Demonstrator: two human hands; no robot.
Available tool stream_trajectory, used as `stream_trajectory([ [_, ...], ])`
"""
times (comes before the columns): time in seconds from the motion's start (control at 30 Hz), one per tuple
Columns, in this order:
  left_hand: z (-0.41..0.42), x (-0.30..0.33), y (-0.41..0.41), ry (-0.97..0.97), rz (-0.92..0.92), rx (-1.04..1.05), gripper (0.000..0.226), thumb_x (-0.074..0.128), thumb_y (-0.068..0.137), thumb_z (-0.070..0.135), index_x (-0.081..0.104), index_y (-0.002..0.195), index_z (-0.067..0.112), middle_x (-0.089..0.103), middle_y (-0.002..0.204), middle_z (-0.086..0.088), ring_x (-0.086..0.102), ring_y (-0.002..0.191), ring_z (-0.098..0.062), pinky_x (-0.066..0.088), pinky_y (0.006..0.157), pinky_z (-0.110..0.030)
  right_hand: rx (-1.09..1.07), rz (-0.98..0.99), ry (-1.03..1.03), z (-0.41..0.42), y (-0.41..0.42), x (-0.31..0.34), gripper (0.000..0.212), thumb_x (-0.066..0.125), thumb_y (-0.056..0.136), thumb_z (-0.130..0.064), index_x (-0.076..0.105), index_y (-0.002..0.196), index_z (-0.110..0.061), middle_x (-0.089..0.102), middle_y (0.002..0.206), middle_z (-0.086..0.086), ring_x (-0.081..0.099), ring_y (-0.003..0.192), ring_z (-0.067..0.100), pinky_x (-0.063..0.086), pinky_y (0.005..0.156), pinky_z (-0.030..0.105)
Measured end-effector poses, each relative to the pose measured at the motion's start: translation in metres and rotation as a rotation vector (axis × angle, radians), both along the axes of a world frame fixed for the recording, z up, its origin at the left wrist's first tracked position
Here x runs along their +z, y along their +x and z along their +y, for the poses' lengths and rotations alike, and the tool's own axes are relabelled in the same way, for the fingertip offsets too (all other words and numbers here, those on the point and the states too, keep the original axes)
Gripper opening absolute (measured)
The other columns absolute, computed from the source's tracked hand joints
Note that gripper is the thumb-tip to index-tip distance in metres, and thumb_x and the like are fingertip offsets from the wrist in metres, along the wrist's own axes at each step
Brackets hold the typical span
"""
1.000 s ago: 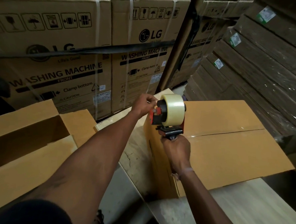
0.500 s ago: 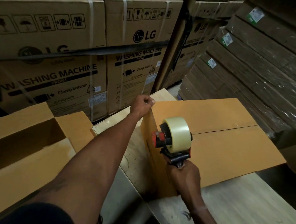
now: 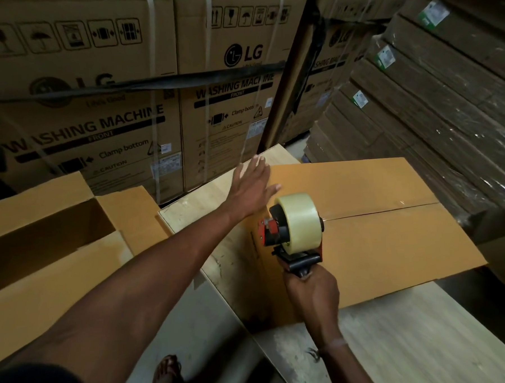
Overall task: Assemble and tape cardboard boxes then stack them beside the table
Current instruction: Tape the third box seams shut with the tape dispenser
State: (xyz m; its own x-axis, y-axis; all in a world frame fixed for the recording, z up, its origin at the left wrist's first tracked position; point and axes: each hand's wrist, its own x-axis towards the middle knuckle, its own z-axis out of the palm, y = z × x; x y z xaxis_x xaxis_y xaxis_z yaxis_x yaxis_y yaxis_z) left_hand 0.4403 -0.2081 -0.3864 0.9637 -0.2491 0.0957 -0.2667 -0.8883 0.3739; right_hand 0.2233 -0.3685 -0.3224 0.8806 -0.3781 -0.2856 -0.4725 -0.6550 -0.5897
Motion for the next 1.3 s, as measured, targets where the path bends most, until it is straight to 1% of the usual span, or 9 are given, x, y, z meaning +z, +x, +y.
stream_trajectory([
  [0.07,-0.002,-0.005,-0.001,0.031,0.063,-0.005,0.072,0.021,0.109,0.057,0.017,0.165,0.012,0.0,0.175,-0.005,-0.007,0.161,-0.022,-0.003,0.126,-0.055,0.0,0.011,0.004,0.0,0.001,0.0,0.016,0.074,0.088,-0.03,0.068,0.086,-0.015,0.068,0.079,0.0,0.059,0.071,0.012,0.035,0.055,0.025],
  [0.33,-0.003,0.002,-0.007,0.072,0.057,0.02,0.07,0.019,0.11,0.056,0.019,0.165,0.013,0.0,0.175,-0.004,-0.01,0.16,-0.028,-0.005,0.122,-0.067,0.018,0.018,0.014,-0.016,-0.026,-0.002,0.028,0.073,0.09,-0.029,0.059,0.069,-0.017,0.06,0.063,-0.002,0.05,0.056,0.015,0.032,0.049,0.026],
  [0.47,-0.004,0.003,-0.007,0.131,0.061,0.021,0.073,0.017,0.109,0.057,0.018,0.164,0.01,-0.001,0.175,-0.008,-0.012,0.16,-0.033,-0.005,0.123,-0.067,0.021,-0.025,0.109,-0.024,-0.052,-0.008,0.044,0.076,0.091,-0.028,0.049,0.057,-0.025,0.048,0.044,-0.011,0.037,0.045,0.006,0.028,0.049,0.026],
  [0.6,-0.004,0.008,-0.009,0.218,0.024,-0.006,0.073,0.016,0.11,0.054,0.011,0.164,0.005,-0.003,0.174,-0.015,-0.016,0.159,-0.035,-0.006,0.125,-0.063,0.015,-0.064,0.148,-0.022,-0.056,-0.01,0.047,0.077,0.09,-0.022,0.045,0.056,-0.03,0.046,0.042,-0.017,0.036,0.046,0.004,0.028,0.049,0.023],
  [0.7,-0.004,0.008,-0.014,0.188,0.017,-0.052,0.071,0.016,0.112,0.049,0.004,0.165,0.003,-0.002,0.173,-0.017,-0.01,0.16,-0.031,-0.003,0.129,-0.052,0.012,-0.074,0.141,-0.015,-0.049,-0.011,0.034,0.076,0.089,-0.021,0.056,0.062,-0.024,0.055,0.052,-0.013,0.049,0.056,0.014,0.036,0.053,0.027],
  [0.77,-0.006,0.008,-0.016,0.146,0.043,-0.084,0.072,0.017,0.112,0.049,0.002,0.164,0.001,-0.003,0.173,-0.018,-0.009,0.16,-0.03,-0.002,0.13,-0.047,-0.007,-0.079,0.161,-0.006,-0.036,-0.01,0.012,0.076,0.089,-0.023,0.072,0.08,-0.016,0.072,0.073,-0.005,0.065,0.072,0.019,0.054,0.066,0.034],
  [0.9,-0.005,0.014,-0.014,0.082,0.141,-0.132,0.074,0.023,0.112,0.045,-0.004,0.163,-0.001,-0.012,0.171,-0.022,-0.011,0.16,-0.032,-0.004,0.129,-0.046,-0.046,-0.054,0.164,0.013,-0.003,-0.011,0.022,0.072,0.087,-0.03,0.076,0.1,-0.013,0.078,0.095,0.005,0.071,0.094,0.028,0.061,0.087,0.046],
  [1.07,-0.003,0.009,-0.006,0.052,0.191,-0.157,0.073,0.017,0.112,0.047,-0.011,0.163,0.001,-0.019,0.171,-0.018,-0.012,0.16,-0.029,-0.006,0.129,-0.047,-0.094,-0.079,0.188,0.016,0.004,-0.018,0.021,0.073,0.09,-0.029,0.075,0.102,-0.012,0.078,0.097,0.006,0.071,0.098,0.028,0.059,0.088,0.042],
  [1.3,-0.007,0.012,-0.006,0.069,0.216,-0.117,0.074,0.016,0.112,0.049,-0.014,0.162,0.004,-0.023,0.17,-0.016,-0.014,0.16,-0.027,-0.01,0.128,-0.051,-0.129,-0.079,0.263,0.004,-0.048,-0.017,0.01,0.075,0.091,-0.02,0.072,0.1,-0.02,0.074,0.089,-0.001,0.067,0.08,0.018,0.051,0.069,0.03],
])
